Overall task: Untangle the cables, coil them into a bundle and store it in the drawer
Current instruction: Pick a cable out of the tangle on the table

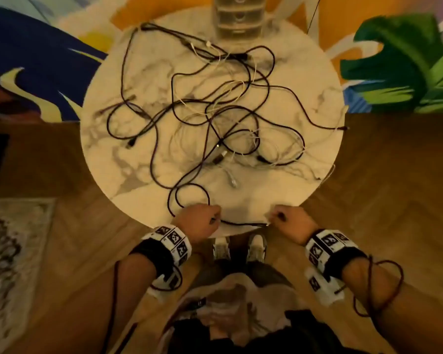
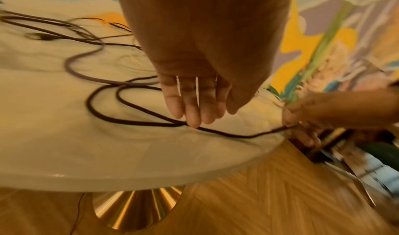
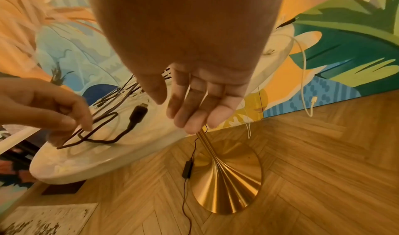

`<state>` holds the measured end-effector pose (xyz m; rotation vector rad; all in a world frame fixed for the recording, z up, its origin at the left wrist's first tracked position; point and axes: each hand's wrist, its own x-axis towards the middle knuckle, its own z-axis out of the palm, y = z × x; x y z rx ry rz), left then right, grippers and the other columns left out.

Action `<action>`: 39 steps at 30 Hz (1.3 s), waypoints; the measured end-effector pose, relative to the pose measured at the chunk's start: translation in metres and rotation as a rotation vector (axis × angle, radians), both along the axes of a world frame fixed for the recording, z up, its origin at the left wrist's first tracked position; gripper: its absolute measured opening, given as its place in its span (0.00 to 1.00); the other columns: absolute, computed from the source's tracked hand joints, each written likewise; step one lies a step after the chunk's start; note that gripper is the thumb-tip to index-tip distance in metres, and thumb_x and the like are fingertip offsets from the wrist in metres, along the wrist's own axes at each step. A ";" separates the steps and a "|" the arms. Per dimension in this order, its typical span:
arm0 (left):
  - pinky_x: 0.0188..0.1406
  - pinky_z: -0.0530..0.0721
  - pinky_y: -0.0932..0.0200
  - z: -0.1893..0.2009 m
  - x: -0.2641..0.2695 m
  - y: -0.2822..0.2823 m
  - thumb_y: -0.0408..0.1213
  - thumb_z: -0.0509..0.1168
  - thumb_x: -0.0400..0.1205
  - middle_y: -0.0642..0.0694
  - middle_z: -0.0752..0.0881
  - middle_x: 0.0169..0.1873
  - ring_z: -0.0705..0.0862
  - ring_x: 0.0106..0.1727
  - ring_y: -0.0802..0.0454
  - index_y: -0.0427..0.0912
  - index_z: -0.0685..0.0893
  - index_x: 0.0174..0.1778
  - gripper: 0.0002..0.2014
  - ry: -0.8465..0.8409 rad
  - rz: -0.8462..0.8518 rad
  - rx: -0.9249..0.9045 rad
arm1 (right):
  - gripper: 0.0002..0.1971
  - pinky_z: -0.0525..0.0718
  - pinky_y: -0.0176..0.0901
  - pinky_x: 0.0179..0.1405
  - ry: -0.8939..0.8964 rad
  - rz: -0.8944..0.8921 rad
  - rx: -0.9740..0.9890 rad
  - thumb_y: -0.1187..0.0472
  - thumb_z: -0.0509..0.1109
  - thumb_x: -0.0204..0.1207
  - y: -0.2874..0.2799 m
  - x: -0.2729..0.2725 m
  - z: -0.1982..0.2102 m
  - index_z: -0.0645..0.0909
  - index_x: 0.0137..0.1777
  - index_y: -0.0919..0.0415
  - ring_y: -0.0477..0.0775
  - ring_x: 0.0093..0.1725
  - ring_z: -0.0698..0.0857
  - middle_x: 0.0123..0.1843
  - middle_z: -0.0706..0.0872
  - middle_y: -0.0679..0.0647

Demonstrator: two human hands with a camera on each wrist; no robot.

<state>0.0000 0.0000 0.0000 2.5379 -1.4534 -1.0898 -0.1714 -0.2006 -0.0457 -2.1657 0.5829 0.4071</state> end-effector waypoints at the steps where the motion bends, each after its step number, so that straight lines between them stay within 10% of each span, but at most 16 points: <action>1: 0.43 0.77 0.55 -0.002 -0.003 -0.006 0.46 0.59 0.82 0.43 0.85 0.51 0.83 0.52 0.42 0.47 0.77 0.58 0.12 0.008 -0.032 0.000 | 0.16 0.70 0.42 0.37 0.011 -0.023 0.023 0.53 0.64 0.81 0.000 0.003 0.000 0.71 0.30 0.50 0.45 0.33 0.75 0.30 0.76 0.46; 10: 0.37 0.76 0.51 -0.027 -0.052 -0.050 0.46 0.56 0.84 0.42 0.85 0.47 0.84 0.48 0.38 0.44 0.73 0.55 0.10 -0.025 -0.182 -0.021 | 0.16 0.76 0.37 0.23 0.137 -0.419 0.538 0.65 0.53 0.84 -0.001 0.012 0.008 0.82 0.41 0.62 0.49 0.24 0.83 0.29 0.86 0.56; 15: 0.39 0.82 0.50 -0.004 -0.031 -0.066 0.49 0.59 0.83 0.43 0.87 0.38 0.85 0.42 0.42 0.47 0.79 0.50 0.10 0.072 0.357 -0.234 | 0.14 0.80 0.40 0.33 -0.058 -0.575 0.739 0.57 0.60 0.72 -0.008 0.024 0.029 0.84 0.52 0.55 0.52 0.39 0.84 0.44 0.88 0.53; 20: 0.43 0.82 0.59 0.026 -0.039 -0.086 0.43 0.59 0.84 0.43 0.89 0.48 0.85 0.46 0.51 0.46 0.85 0.57 0.13 0.331 0.165 -0.345 | 0.19 0.83 0.48 0.56 -0.147 -0.386 0.746 0.42 0.62 0.78 0.003 0.050 0.055 0.82 0.64 0.49 0.50 0.58 0.85 0.61 0.86 0.52; 23: 0.33 0.70 0.78 0.034 -0.040 -0.091 0.33 0.60 0.83 0.39 0.87 0.46 0.81 0.41 0.55 0.36 0.86 0.53 0.10 0.379 0.196 -0.410 | 0.21 0.84 0.54 0.55 -0.156 -0.392 0.894 0.51 0.61 0.81 0.001 0.060 0.069 0.83 0.63 0.66 0.62 0.58 0.85 0.61 0.85 0.65; 29: 0.39 0.72 0.78 0.044 -0.037 -0.089 0.35 0.60 0.84 0.46 0.87 0.49 0.81 0.43 0.63 0.38 0.85 0.54 0.10 0.426 0.248 -0.470 | 0.24 0.84 0.44 0.54 -0.119 -0.355 0.916 0.46 0.55 0.84 0.002 0.062 0.077 0.86 0.61 0.61 0.59 0.60 0.84 0.61 0.86 0.66; 32: 0.39 0.73 0.72 0.041 -0.033 -0.082 0.41 0.61 0.84 0.58 0.84 0.40 0.81 0.40 0.67 0.43 0.85 0.53 0.10 0.402 0.241 -0.374 | 0.30 0.84 0.41 0.49 -0.168 -0.482 0.884 0.48 0.48 0.86 -0.003 0.066 0.081 0.88 0.51 0.68 0.55 0.47 0.88 0.51 0.89 0.69; 39: 0.42 0.76 0.52 0.049 -0.012 -0.068 0.50 0.50 0.87 0.45 0.85 0.52 0.84 0.49 0.45 0.48 0.79 0.58 0.15 0.003 -0.066 -0.140 | 0.31 0.83 0.54 0.54 -0.204 -0.494 1.065 0.42 0.54 0.76 -0.016 0.070 0.075 0.89 0.40 0.69 0.59 0.47 0.88 0.46 0.90 0.65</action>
